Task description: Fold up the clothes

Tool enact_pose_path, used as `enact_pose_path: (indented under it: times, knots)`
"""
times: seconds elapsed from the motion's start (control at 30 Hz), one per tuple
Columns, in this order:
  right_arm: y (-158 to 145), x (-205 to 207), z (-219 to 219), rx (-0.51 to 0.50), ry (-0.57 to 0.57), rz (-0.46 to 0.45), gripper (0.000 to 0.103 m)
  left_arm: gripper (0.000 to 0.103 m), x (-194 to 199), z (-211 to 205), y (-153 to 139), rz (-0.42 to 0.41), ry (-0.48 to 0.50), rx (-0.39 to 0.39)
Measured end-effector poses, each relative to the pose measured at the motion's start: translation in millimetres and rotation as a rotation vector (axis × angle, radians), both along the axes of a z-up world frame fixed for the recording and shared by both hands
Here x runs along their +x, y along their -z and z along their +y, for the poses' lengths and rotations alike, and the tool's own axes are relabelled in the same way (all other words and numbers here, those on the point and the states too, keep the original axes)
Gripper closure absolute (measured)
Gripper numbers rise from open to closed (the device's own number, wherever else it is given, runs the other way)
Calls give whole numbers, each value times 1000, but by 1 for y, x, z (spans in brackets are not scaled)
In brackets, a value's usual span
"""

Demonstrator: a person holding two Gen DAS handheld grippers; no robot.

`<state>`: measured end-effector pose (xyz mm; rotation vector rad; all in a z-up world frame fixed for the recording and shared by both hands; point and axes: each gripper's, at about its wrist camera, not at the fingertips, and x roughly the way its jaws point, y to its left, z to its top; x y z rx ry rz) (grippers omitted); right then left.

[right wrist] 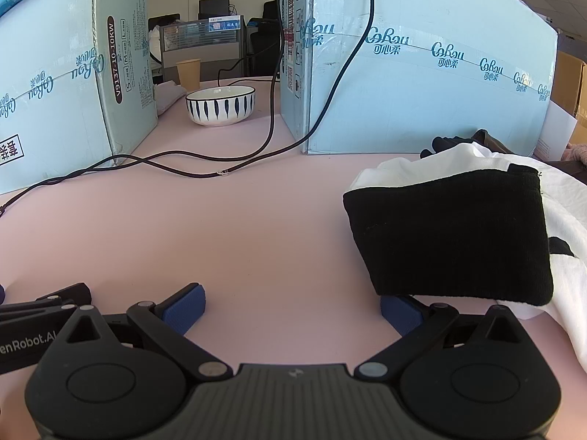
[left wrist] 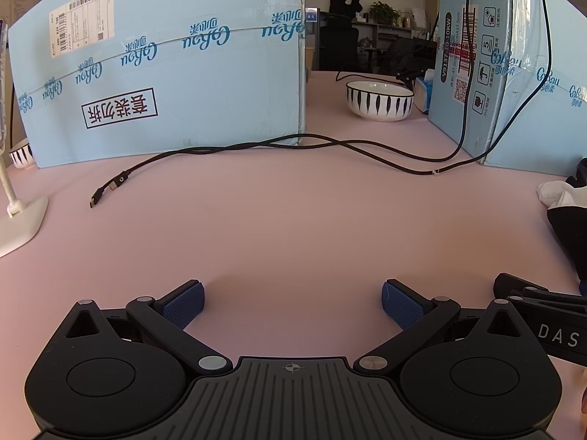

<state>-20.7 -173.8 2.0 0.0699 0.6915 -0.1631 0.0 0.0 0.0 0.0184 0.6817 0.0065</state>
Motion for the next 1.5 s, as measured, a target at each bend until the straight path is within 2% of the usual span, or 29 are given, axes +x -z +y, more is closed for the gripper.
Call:
enact_pose_path:
  times: [1.5]
  knots:
    - [0,2,1,-5,2,2,0,0,1,-1,0,3,1,5]
